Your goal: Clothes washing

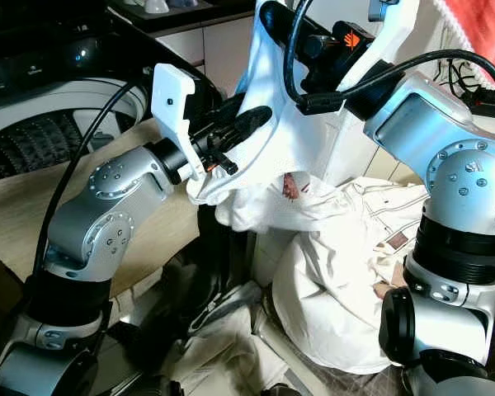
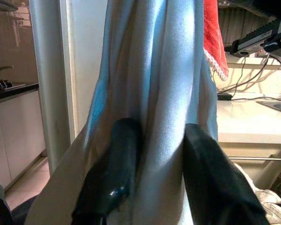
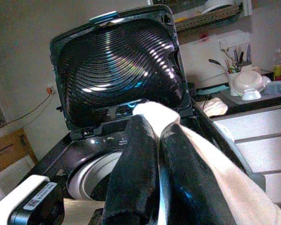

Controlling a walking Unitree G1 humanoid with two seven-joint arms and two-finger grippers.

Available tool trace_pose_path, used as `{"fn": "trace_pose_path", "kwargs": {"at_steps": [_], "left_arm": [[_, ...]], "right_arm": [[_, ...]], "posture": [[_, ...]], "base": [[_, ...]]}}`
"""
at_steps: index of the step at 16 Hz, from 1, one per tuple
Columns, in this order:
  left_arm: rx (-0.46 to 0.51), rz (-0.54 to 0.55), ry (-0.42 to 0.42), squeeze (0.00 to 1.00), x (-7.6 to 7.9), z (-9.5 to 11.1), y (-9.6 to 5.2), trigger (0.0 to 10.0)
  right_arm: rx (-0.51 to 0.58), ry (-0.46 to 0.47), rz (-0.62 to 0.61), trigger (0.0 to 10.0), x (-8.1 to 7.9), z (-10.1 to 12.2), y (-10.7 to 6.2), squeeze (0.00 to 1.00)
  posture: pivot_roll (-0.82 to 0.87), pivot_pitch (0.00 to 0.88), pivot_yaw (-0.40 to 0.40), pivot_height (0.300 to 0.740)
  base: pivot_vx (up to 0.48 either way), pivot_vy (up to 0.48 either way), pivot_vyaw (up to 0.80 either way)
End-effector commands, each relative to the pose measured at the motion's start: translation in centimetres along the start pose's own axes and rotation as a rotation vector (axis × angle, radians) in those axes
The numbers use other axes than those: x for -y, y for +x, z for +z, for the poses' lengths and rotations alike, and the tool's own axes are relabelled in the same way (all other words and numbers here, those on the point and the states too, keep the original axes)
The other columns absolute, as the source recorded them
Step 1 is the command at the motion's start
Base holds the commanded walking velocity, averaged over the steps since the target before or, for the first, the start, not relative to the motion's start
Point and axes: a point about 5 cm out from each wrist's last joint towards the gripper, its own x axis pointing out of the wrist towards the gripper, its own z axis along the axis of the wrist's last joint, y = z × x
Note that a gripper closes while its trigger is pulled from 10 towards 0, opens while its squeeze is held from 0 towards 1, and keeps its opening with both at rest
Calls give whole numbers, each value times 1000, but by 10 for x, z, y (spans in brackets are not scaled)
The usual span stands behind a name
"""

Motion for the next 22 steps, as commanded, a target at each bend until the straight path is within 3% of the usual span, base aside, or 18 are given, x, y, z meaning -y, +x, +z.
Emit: {"fn": "trace_pose_path", "kwargs": {"at_steps": [1,9,12,13,14,18,19,21,22], "left_arm": [[-14,3,-4,0,-1,-4,0,0],[-3,17,-10,0,-3,-5,2,0],[32,64,-16,0,-10,1,3,0],[38,80,-19,0,-12,1,2,0],[42,100,-29,0,-16,1,1,0],[43,145,-15,0,-27,4,-1,0],[51,171,12,0,-36,9,-2,0],[60,216,67,0,-53,20,-3,0],[75,262,149,0,-71,35,-4,0]], "right_arm": [[33,-22,32,0,-7,10,0,0],[35,-16,31,0,-8,9,0,0],[33,-15,25,0,-6,10,0,0],[33,-16,24,4353,-5,10,0,0],[30,5,21,10000,-5,9,0,1000],[20,28,-5,10000,-2,5,-2,1000],[39,40,-64,10000,4,5,-6,1000],[42,-29,-165,10000,12,8,-11,1000],[35,-41,-177,10000,14,7,-13,827]], "posture": [[-46,0,-23,740],[-41,0,-26,740],[-49,0,-39,740],[-49,0,-38,740],[-49,0,-36,740],[-45,0,-18,740],[-43,0,-16,740],[-40,0,-9,740],[-40,0,-5,740]], "base": [[0,0,0],[0,0,0],[0,0,0],[0,0,0],[0,0,0],[0,0,0],[0,0,0],[0,0,0],[0,0,0]]}}
